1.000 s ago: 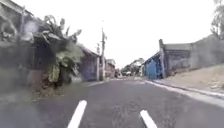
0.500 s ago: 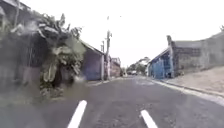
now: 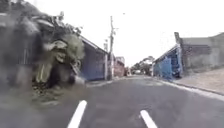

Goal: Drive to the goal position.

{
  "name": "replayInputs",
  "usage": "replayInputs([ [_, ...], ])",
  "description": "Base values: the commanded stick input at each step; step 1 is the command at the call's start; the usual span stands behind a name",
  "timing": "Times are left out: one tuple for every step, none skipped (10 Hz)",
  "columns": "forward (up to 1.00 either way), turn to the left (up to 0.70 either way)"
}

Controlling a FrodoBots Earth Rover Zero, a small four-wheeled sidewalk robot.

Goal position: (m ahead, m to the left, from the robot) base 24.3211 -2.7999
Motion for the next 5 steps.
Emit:
replayInputs([
  [1.0,-0.14],
  [1.0,-0.01],
  [1.0,0.0],
  [1.0,-0.28],
  [1.0,-0.4],
])
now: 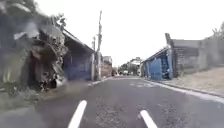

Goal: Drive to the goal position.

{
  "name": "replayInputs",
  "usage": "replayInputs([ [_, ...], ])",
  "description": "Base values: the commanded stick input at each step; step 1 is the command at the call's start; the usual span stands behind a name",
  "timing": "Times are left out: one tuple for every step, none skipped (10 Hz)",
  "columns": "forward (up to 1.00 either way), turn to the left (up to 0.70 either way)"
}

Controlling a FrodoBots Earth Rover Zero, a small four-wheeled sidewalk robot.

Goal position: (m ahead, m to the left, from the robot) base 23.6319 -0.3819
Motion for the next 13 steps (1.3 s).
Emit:
replayInputs([
  [1.0,-0.4],
  [1.0,-0.33],
  [1.0,-0.17],
  [1.0,-0.01],
  [1.0,0.07],
  [1.0,0.13],
  [1.0,0.14],
  [1.0,0.03],
  [1.0,0.03],
  [1.0,0.06],
  [1.0,0.09],
  [1.0,0.09],
  [1.0,0.01],
])
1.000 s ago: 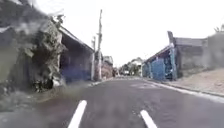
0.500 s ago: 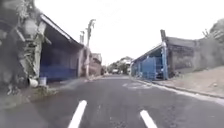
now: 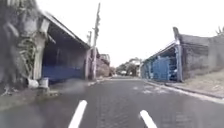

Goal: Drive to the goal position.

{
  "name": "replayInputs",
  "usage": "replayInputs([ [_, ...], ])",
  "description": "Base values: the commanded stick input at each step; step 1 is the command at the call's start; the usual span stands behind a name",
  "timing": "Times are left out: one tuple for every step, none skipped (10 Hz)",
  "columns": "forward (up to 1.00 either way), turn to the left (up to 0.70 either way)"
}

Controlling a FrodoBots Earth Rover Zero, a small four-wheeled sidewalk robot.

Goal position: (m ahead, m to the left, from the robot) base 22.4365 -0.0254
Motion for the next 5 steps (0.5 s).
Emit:
replayInputs([
  [1.0,-0.16],
  [1.0,-0.4],
  [1.0,-0.4],
  [1.0,-0.4],
  [1.0,-0.31],
])
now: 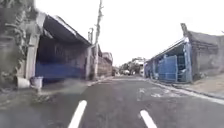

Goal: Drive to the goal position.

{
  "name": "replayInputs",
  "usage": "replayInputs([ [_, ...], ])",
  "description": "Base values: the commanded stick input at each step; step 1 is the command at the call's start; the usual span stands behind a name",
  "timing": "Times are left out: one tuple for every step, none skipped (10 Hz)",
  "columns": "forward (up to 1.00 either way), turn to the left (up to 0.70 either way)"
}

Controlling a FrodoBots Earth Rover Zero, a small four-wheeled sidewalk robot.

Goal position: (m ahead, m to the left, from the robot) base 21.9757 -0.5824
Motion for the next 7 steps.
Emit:
replayInputs([
  [1.0,0.0],
  [1.0,0.0],
  [1.0,0.0],
  [1.0,0.0],
  [1.0,0.04],
  [1.0,0.05],
  [1.0,0.2],
])
